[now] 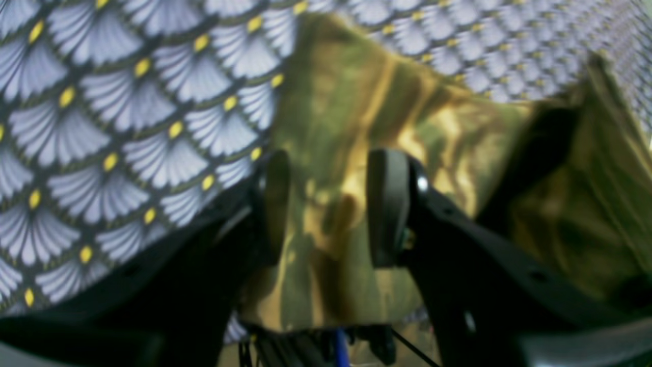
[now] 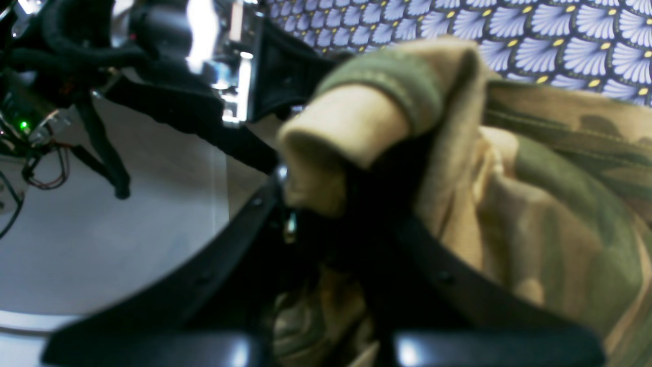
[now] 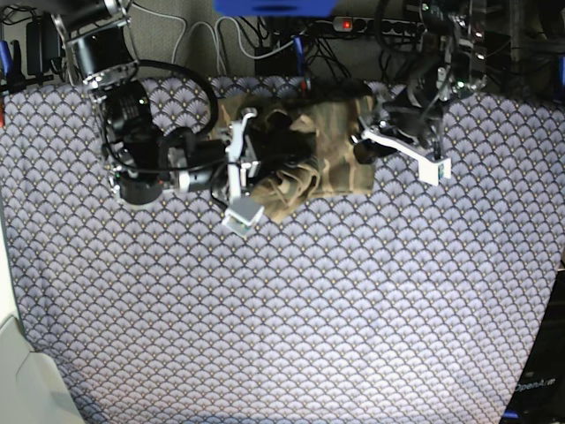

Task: Fold the T-shirt properly
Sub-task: 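Carry the folded end over onto the strip beside the left gripper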

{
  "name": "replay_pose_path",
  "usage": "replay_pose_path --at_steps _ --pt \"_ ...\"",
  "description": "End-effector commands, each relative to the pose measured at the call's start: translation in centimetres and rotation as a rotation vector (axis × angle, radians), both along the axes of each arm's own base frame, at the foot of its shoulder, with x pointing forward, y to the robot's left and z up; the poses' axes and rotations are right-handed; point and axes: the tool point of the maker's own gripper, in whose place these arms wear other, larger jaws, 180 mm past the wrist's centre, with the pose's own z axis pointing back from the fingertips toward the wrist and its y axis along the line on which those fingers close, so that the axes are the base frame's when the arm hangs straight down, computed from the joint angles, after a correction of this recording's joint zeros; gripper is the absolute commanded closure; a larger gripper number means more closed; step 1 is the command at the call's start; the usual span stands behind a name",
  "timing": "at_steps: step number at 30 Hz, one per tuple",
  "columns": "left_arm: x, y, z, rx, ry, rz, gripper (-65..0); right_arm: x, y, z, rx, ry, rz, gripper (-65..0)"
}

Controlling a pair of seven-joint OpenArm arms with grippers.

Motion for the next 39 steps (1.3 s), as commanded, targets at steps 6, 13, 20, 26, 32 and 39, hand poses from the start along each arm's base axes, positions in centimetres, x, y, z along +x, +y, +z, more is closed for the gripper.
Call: replay_pose_path --at_steps 6,13,20,26,32,39 --pt "0.1 0.0 1.7 -0.004 -0.055 -0.001 -25.1 0.8 0.4 1.8 0.06 -0.035 -0.008 -0.2" --pt "-0.8 4.4 -1.7 0.02 0.079 0.104 0.0 0.7 1.2 2.3 0.084 -0.036 -0.005 -0.2" --pt "0.2 3.0 -3.1 -0.015 0.119 0.095 -0.1 0.6 2.5 2.5 0.093 -0.044 0.012 -0.2" --pt "0.6 1.6 -2.9 -0.029 0.111 0.064 -0.1 0.1 4.0 1.1 0.009 -0.077 0.04 -0.3" --pt "-0.1 2.2 -3.2 -0.013 0.124 0.063 -0.1 -0.5 6.1 2.1 0.028 -0.107 0.104 -0.3" --pt "-0.7 2.7 -3.4 0.006 0.135 0.058 0.0 0.3 7.6 1.3 -0.06 -0.172 0.094 -0.3"
